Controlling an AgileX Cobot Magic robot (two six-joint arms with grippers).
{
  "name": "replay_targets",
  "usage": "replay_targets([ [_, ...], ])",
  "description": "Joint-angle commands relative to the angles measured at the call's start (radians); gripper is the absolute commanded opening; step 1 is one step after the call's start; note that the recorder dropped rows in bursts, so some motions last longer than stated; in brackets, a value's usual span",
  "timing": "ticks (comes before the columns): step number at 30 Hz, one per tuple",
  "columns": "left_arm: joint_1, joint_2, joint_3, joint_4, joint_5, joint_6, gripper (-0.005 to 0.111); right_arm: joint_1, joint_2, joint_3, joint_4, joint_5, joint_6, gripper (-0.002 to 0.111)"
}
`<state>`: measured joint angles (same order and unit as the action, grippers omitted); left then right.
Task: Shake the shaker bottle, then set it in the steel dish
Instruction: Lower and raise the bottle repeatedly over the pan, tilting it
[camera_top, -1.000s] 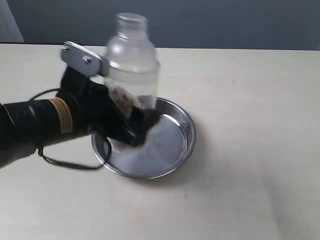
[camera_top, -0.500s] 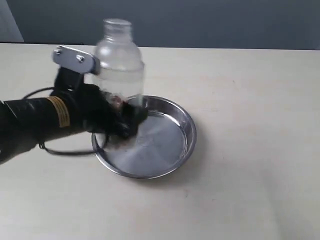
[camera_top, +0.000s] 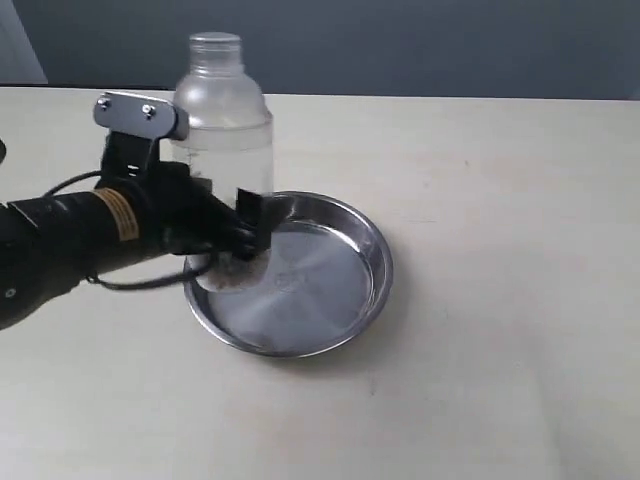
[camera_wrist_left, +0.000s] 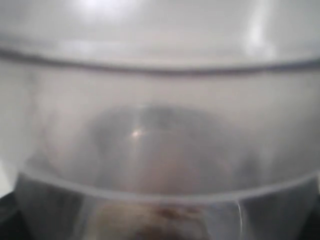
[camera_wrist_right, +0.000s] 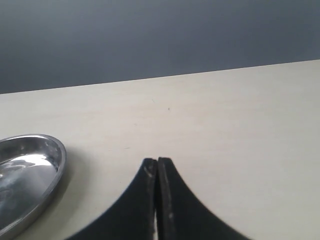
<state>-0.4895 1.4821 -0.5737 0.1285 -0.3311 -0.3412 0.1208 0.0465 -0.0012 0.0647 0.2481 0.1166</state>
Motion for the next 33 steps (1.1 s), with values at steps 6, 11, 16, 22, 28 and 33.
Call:
replay_targets([
  [6,-0.059,-0.034,-0.013,0.211,-0.051,-0.052,0.0,-0.003,0.005,0.001,-0.007,-0.011,0.0,-0.001],
  [11,0.019,-0.02,-0.013,-0.273,-0.053,0.058,0.0,-0.003,0.005,0.001,-0.007,-0.011,0.0,-0.001],
  [16,-0.063,-0.054,-0.017,0.268,-0.013,0.064,0.0,-0.003,0.005,0.001,-0.007,-0.016,0.0,-0.001],
  [22,-0.078,-0.032,-0.015,0.23,-0.008,-0.037,0.0,-0.003,0.005,0.001,-0.007,-0.016,0.0,-0.001],
  [28,0.011,0.01,-0.011,-0.309,-0.066,0.008,0.0,-0.003,0.005,0.001,-0.002,-0.015,0.0,-0.001],
  [33,-0.042,-0.012,-0.018,0.157,-0.065,0.097,0.0,-0.003,0.005,0.001,-0.002,-0.015,0.0,-0.001],
])
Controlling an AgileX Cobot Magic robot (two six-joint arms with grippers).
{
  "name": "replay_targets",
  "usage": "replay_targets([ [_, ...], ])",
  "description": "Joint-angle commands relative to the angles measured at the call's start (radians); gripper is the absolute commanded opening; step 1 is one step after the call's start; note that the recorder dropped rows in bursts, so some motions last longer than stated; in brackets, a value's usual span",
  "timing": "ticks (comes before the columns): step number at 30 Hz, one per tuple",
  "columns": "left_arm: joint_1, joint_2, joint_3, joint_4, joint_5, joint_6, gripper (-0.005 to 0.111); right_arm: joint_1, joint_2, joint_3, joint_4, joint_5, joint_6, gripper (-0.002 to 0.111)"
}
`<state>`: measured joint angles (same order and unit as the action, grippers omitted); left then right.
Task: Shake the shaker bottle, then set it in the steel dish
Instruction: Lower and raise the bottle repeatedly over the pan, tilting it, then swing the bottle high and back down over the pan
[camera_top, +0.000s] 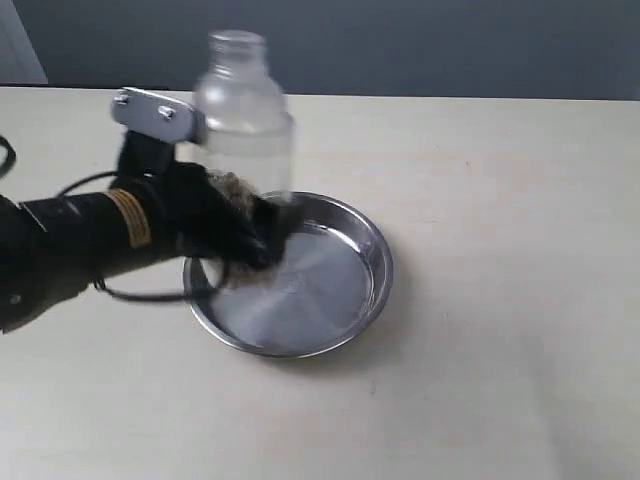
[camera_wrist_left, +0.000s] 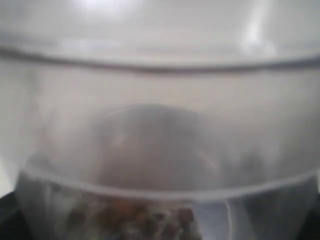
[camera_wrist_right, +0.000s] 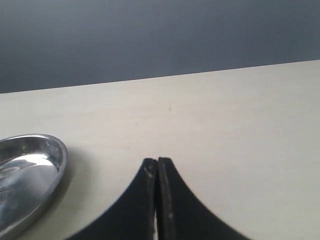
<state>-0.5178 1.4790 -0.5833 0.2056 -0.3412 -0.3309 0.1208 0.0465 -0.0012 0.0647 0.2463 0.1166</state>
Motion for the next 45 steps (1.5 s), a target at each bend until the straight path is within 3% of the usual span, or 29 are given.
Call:
replay_targets([
  [1,0.028,0.016,-0.008,-0.2,-0.071,0.13,0.0,-0.003,0.005,0.001,-0.002,-0.01,0.0,-0.001],
  [2,0.047,0.035,-0.008,-0.415,-0.073,0.112,0.0,-0.003,0.005,0.001,-0.002,-0.01,0.0,-0.001],
  [3,0.035,0.032,-0.008,-0.414,-0.05,0.082,0.0,-0.003,0.005,0.001,-0.002,-0.01,0.0,-0.001],
  [6,-0.089,-0.006,-0.001,0.184,0.013,0.08,0.0,-0.003,0.005,0.001,-0.002,-0.01,0.0,-0.001],
  [7,-0.09,-0.003,0.002,0.227,0.005,0.096,0.0,-0.003,0.005,0.001,-0.002,-0.01,0.0,-0.001],
  [8,-0.057,0.008,0.002,0.093,-0.014,0.127,0.0,-0.003,0.005,0.001,-0.002,-0.01,0.0,-0.001],
  [10,0.024,0.036,0.002,-0.344,-0.095,0.121,0.0,-0.003,0.005,0.001,-0.002,-0.01,0.0,-0.001],
  [11,0.027,0.036,-0.003,-0.382,-0.104,0.09,0.0,-0.003,0.005,0.001,-0.002,-0.01,0.0,-0.001],
  [14,-0.004,-0.029,-0.036,0.051,-0.177,0.033,0.0,-0.003,0.005,0.001,-0.002,-0.01,0.0,-0.001],
  [16,-0.002,-0.096,-0.097,0.157,-0.281,-0.013,0.0,-0.003,0.005,0.001,-0.002,-0.01,0.0,-0.001],
  [18,-0.002,-0.156,-0.166,0.09,-0.227,0.003,0.0,-0.003,0.005,0.001,-0.002,-0.01,0.0,-0.001],
  [20,-0.002,-0.155,-0.184,0.005,-0.054,0.005,0.0,-0.003,0.005,0.001,-0.002,-0.01,0.0,-0.001],
  [21,-0.002,-0.088,-0.128,0.035,0.051,0.005,0.0,-0.003,0.005,0.001,-0.002,-0.011,0.0,-0.001],
  [23,-0.002,-0.016,-0.089,0.035,-0.023,-0.018,0.0,-0.003,0.005,0.001,-0.002,-0.011,0.0,-0.001],
  [25,-0.014,-0.129,-0.166,0.095,-0.13,-0.028,0.0,-0.003,0.005,0.001,-0.002,-0.011,0.0,-0.001],
  [27,-0.014,-0.207,-0.258,0.103,-0.07,-0.025,0.0,-0.003,0.005,0.001,-0.002,-0.011,0.0,-0.001],
  [29,-0.014,-0.135,-0.182,0.095,0.067,-0.058,0.0,-0.003,0.005,0.001,-0.002,-0.011,0.0,-0.001],
  [31,-0.002,-0.022,-0.088,0.01,-0.054,-0.106,0.0,-0.003,0.005,0.001,-0.002,-0.011,0.0,-0.001],
  [33,-0.002,-0.097,-0.142,0.14,-0.266,-0.162,0.0,-0.003,0.005,0.001,-0.002,-0.009,0.0,-0.001],
  [34,-0.002,-0.126,-0.167,0.174,-0.242,-0.162,0.0,-0.003,0.005,0.001,-0.002,-0.009,0.0,-0.001],
  [35,-0.01,-0.126,-0.158,0.181,-0.12,-0.164,0.0,-0.003,0.005,0.001,-0.002,-0.01,0.0,-0.001],
  [37,-0.014,-0.007,-0.044,0.161,-0.05,-0.16,0.0,-0.003,0.005,0.001,-0.002,-0.01,0.0,-0.001],
  [41,-0.012,-0.061,-0.063,0.166,-0.356,-0.153,0.0,-0.003,0.005,0.001,-0.002,-0.01,0.0,-0.001],
  [43,-0.012,-0.137,-0.15,0.163,-0.317,-0.078,0.0,-0.003,0.005,0.001,-0.002,-0.01,0.0,-0.001],
  [45,-0.014,-0.146,-0.175,0.151,-0.163,-0.064,0.0,-0.003,0.005,0.001,-0.002,-0.01,0.0,-0.001],
])
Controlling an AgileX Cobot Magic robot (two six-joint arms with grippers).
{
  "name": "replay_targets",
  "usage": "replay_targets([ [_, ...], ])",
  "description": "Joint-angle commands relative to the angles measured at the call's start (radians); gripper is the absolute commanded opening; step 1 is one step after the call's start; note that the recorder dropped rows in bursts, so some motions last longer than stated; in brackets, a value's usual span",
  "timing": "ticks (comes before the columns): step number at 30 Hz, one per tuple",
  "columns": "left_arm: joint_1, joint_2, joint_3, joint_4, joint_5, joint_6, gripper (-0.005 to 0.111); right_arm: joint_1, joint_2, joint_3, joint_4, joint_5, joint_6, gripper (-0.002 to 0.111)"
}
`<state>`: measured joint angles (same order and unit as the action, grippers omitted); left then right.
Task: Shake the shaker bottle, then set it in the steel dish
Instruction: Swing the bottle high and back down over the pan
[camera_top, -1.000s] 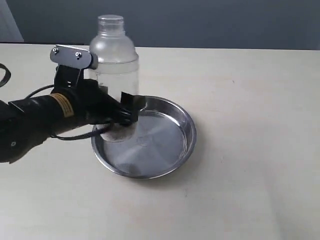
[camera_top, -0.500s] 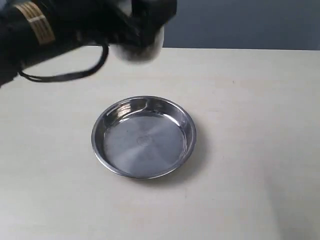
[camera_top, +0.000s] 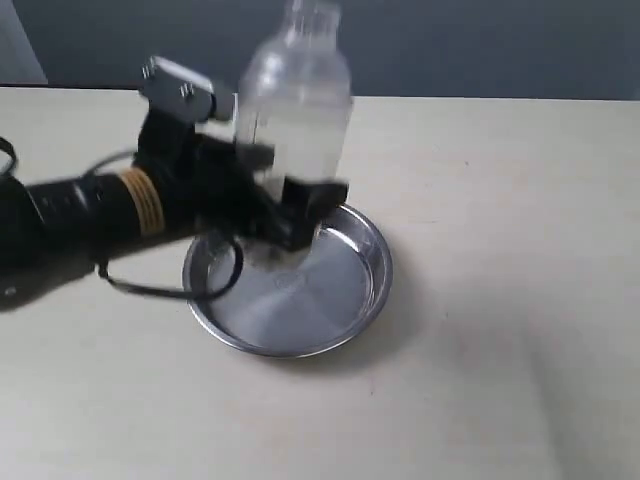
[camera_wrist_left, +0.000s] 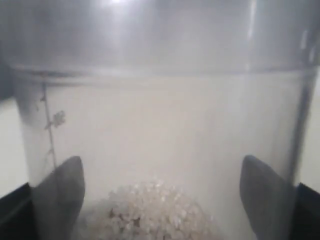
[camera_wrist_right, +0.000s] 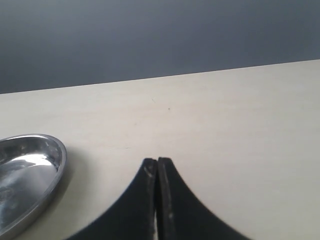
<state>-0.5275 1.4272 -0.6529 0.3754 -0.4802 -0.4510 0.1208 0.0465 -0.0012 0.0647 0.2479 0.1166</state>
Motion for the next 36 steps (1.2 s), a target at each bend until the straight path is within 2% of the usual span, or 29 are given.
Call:
replay_targets([
  [1,-0.005,-0.072,-0.087,-0.023,0.028,0.053,0.0,-0.003,0.005,0.001,-0.002,-0.012,0.0,-0.001],
  [3,-0.008,0.03,0.011,-0.053,0.038,0.035,0.0,-0.003,0.005,0.001,-0.002,-0.012,0.0,-0.001],
  [6,-0.008,0.123,0.117,-0.133,-0.178,0.033,0.0,-0.003,0.005,0.001,-0.002,-0.014,0.0,-0.001],
  [9,-0.008,0.033,0.063,-0.12,-0.302,0.033,0.0,-0.003,0.005,0.001,-0.002,-0.014,0.0,-0.001],
  [11,-0.008,-0.071,-0.026,-0.115,-0.258,0.039,0.0,-0.003,0.005,0.001,-0.002,-0.014,0.0,-0.001],
  [13,-0.011,-0.12,-0.074,-0.087,-0.133,0.053,0.0,-0.003,0.005,0.001,-0.002,-0.014,0.0,-0.001],
  [16,-0.013,-0.068,-0.035,-0.088,0.049,0.072,0.0,-0.003,0.005,0.001,-0.002,-0.014,0.0,-0.001],
  [18,0.009,0.013,0.025,-0.149,0.052,0.065,0.0,-0.003,0.005,0.001,-0.002,-0.014,0.0,-0.001],
  [20,0.017,0.051,0.034,-0.15,0.022,0.018,0.0,-0.003,0.005,0.001,-0.002,-0.014,0.0,-0.001],
  [24,0.007,-0.103,-0.085,0.084,-0.05,-0.087,0.0,-0.003,0.005,0.001,-0.002,-0.012,0.0,-0.001],
  [26,0.007,-0.167,-0.145,0.091,0.013,-0.059,0.0,-0.003,0.005,0.001,-0.002,-0.012,0.0,-0.001],
  [29,0.007,-0.114,-0.094,0.068,0.132,-0.059,0.0,-0.003,0.005,0.001,-0.002,-0.012,0.0,-0.001],
  [31,0.01,0.003,0.0,0.033,0.115,-0.059,0.0,-0.003,0.005,0.001,-0.002,-0.012,0.0,-0.001],
  [33,0.016,0.088,0.054,-0.025,0.025,-0.069,0.0,-0.003,0.005,0.001,-0.002,-0.012,0.0,-0.001],
  [36,0.016,0.036,0.028,0.012,-0.145,-0.093,0.0,-0.003,0.005,0.001,-0.002,-0.012,0.0,-0.001],
])
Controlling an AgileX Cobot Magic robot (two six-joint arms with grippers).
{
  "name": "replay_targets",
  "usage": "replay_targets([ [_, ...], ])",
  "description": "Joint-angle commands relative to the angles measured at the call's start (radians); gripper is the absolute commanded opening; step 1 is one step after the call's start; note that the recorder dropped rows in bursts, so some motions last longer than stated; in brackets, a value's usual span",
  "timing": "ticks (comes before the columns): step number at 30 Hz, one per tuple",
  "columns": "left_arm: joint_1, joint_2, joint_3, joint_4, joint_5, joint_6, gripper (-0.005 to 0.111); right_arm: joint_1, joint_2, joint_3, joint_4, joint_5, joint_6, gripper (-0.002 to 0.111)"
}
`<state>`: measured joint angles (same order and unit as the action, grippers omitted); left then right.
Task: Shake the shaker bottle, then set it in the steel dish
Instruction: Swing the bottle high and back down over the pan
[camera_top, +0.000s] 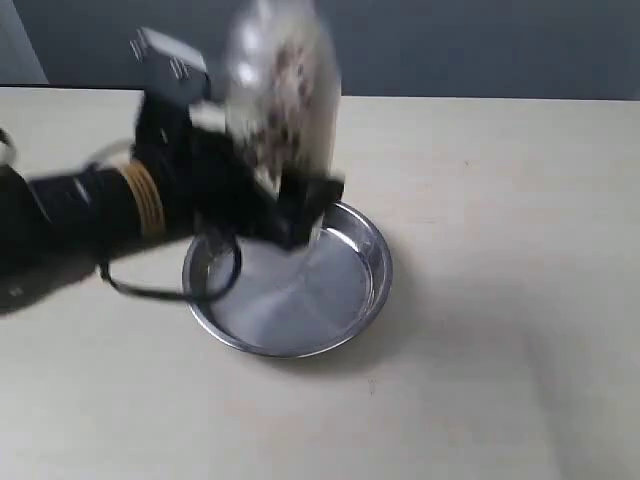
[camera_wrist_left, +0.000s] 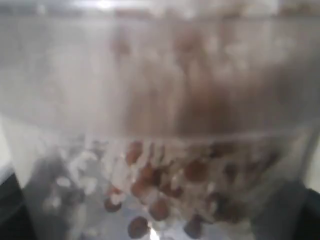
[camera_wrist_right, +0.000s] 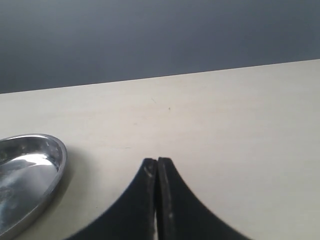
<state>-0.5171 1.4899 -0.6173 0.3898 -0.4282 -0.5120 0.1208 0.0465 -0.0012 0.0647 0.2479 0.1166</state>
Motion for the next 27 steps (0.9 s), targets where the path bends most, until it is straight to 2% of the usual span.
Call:
replay_targets([
  [1,0.006,-0.065,-0.035,0.0,-0.234,-0.032,0.0,-0.003,0.005,0.001,-0.002,-0.012,0.0,-0.001],
  [2,0.006,-0.115,-0.077,0.0,-0.233,-0.02,0.0,-0.003,0.005,0.001,-0.002,-0.012,0.0,-0.001],
  [4,0.006,-0.18,-0.15,-0.007,-0.147,0.068,0.0,-0.003,0.005,0.001,-0.002,-0.012,0.0,-0.001],
  [6,0.006,-0.154,-0.137,-0.021,-0.023,0.07,0.0,-0.003,0.005,0.001,-0.002,-0.012,0.0,-0.001],
  [8,0.006,-0.063,-0.071,-0.023,0.046,0.07,0.0,-0.003,0.005,0.001,-0.002,-0.014,0.0,-0.001],
  [10,0.008,0.028,-0.009,-0.085,0.022,0.07,0.0,-0.003,0.005,0.001,-0.002,-0.014,0.0,-0.001],
  [12,0.002,0.05,0.01,-0.068,-0.05,0.063,0.0,-0.003,0.005,0.001,-0.002,-0.014,0.0,-0.001],
  [16,-0.004,-0.091,-0.065,-0.003,-0.184,0.016,0.0,-0.003,0.005,0.001,-0.002,-0.014,0.0,-0.001],
  [19,-0.004,-0.185,-0.12,-0.003,-0.118,0.042,0.0,-0.003,0.005,0.001,-0.002,-0.014,0.0,-0.001],
  [22,-0.004,-0.132,-0.059,-0.003,0.016,0.055,0.0,-0.003,0.005,0.001,-0.002,-0.014,0.0,-0.001],
  [25,0.018,-0.017,0.037,-0.092,-0.027,0.066,0.0,-0.003,0.005,0.001,-0.002,-0.014,0.0,-0.001],
  [27,0.017,0.004,0.054,-0.101,-0.093,0.02,0.0,-0.003,0.005,0.001,-0.002,-0.01,0.0,-0.001],
])
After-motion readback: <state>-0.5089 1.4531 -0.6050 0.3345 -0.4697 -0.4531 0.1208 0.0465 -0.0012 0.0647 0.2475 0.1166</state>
